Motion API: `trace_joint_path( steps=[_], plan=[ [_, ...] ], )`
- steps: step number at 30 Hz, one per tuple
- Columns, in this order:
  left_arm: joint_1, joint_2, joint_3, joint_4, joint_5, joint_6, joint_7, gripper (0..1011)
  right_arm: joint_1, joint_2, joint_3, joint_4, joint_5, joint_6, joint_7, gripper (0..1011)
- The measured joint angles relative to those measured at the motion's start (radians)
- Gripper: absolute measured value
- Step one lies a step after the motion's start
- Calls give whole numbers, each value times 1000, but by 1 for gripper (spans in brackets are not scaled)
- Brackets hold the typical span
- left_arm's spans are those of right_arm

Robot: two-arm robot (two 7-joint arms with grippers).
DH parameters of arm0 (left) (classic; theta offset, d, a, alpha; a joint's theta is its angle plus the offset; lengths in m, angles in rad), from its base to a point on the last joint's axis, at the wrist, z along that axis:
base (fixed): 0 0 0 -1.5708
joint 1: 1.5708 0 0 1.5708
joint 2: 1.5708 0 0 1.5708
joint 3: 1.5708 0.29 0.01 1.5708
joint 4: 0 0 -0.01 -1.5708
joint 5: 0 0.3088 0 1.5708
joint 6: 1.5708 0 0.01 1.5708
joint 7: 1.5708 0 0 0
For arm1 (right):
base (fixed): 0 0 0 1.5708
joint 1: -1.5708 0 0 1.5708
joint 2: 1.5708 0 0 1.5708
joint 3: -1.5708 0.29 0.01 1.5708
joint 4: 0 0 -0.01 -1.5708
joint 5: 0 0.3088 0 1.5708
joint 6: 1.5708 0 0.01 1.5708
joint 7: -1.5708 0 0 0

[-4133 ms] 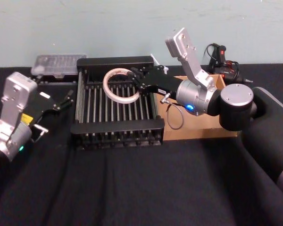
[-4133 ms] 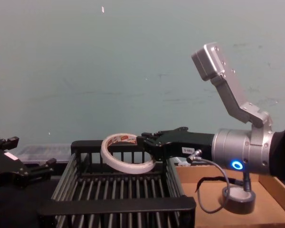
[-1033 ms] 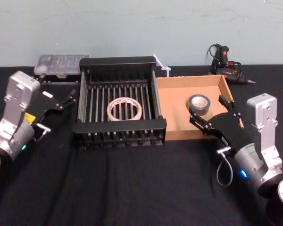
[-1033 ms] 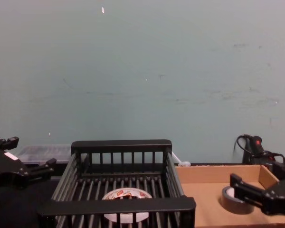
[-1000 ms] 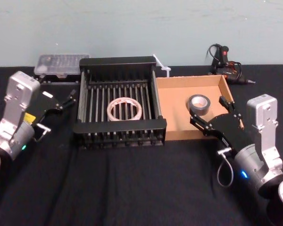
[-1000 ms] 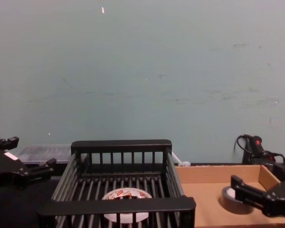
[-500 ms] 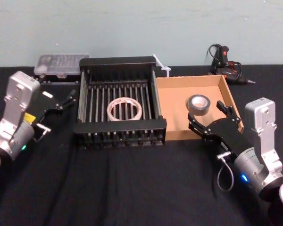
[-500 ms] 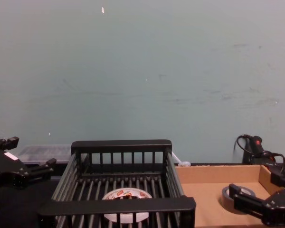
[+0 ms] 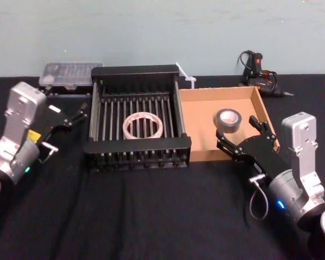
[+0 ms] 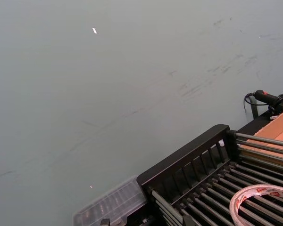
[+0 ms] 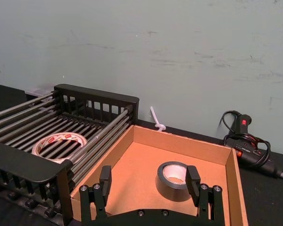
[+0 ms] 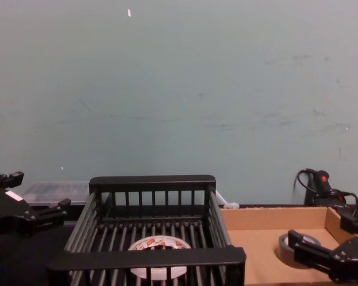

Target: Pick up the white tape and place it into the black box , Pick up the silver tape and place it into the brown box.

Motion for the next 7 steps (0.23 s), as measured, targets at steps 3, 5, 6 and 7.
trace_joint_path(
  steps=[3,5,6,7],
  plan=[
    [0,0,0,0,0,0,0,1001,0,0,0,0,0,0,0,1002],
    [0,0,0,0,0,0,0,1001,0,0,0,0,0,0,0,1002],
    [0,0,0,0,0,0,0,1001,1,0,0,1,0,-1,0,1002],
    [0,0,0,0,0,0,0,1001,1,0,0,1,0,-1,-1,1002]
  ],
)
